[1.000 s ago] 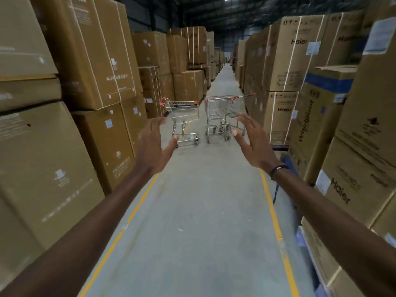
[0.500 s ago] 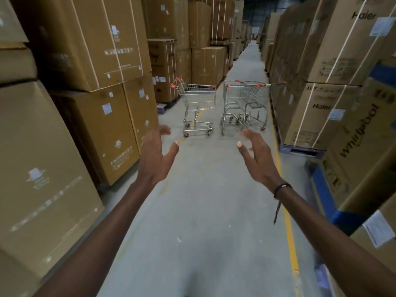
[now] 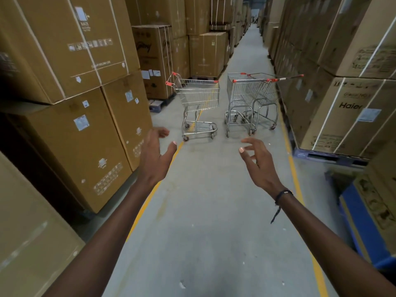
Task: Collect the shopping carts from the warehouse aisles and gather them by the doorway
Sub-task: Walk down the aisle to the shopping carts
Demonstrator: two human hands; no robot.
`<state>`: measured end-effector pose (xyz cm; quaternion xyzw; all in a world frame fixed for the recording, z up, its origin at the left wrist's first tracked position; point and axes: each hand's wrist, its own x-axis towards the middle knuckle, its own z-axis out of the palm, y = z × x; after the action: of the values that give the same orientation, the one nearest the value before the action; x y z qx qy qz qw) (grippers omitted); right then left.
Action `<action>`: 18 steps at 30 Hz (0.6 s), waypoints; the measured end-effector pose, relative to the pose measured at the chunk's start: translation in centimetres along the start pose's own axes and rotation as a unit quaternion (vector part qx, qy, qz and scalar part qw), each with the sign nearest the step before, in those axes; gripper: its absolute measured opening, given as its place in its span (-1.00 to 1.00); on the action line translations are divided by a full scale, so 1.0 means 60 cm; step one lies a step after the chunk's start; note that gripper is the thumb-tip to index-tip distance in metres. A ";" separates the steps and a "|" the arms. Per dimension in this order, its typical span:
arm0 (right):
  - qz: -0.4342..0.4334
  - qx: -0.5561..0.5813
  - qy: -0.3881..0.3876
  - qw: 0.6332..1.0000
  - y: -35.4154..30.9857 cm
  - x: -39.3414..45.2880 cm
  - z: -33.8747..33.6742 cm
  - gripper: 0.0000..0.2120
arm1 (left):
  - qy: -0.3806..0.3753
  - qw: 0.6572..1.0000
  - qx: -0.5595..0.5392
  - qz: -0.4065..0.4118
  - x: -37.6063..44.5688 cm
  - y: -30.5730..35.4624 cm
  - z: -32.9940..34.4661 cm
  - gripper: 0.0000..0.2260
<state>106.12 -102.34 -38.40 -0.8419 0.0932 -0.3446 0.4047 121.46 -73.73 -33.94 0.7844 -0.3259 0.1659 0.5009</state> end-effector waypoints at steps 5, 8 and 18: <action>0.015 0.004 -0.004 1.000 0.135 0.189 0.060 -0.73 | -0.011 1.000 0.002 -0.018 0.179 -0.111 0.117 -0.64; 0.012 0.004 -0.011 1.000 0.232 0.309 0.099 -0.71 | -0.011 1.000 0.009 -0.023 0.279 -0.193 0.189 -0.67; -0.013 0.034 -0.060 0.998 0.448 0.774 0.230 -0.76 | 0.036 0.996 0.015 -0.077 0.649 -0.408 0.380 -0.71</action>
<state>153.02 -131.69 -41.02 -0.8481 0.0461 -0.3013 0.4334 165.06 -100.55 -37.73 0.8080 -0.2440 0.1602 0.5117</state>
